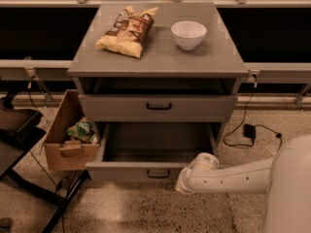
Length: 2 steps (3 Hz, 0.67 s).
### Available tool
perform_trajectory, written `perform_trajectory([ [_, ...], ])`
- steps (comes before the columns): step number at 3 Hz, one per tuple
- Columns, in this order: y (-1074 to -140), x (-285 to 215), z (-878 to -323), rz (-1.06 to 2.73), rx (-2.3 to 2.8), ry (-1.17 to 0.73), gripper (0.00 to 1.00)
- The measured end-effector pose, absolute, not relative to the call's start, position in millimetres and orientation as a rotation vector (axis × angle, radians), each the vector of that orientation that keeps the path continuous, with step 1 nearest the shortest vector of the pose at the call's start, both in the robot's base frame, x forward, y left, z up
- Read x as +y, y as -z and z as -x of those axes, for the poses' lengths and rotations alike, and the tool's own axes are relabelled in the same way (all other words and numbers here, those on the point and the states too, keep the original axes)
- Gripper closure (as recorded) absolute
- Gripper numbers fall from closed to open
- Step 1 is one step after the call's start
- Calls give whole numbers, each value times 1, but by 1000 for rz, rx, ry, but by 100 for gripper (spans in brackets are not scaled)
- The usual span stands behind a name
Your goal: Close middle drawer
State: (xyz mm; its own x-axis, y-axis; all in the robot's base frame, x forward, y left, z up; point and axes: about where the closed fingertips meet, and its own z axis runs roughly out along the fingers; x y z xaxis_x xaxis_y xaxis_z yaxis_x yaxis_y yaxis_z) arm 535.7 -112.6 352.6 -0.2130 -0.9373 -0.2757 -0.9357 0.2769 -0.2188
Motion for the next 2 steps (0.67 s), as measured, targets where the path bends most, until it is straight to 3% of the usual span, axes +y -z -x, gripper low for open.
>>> perform_trajectory([
  [2, -361, -131, -565, 1678, 2209, 65, 100],
])
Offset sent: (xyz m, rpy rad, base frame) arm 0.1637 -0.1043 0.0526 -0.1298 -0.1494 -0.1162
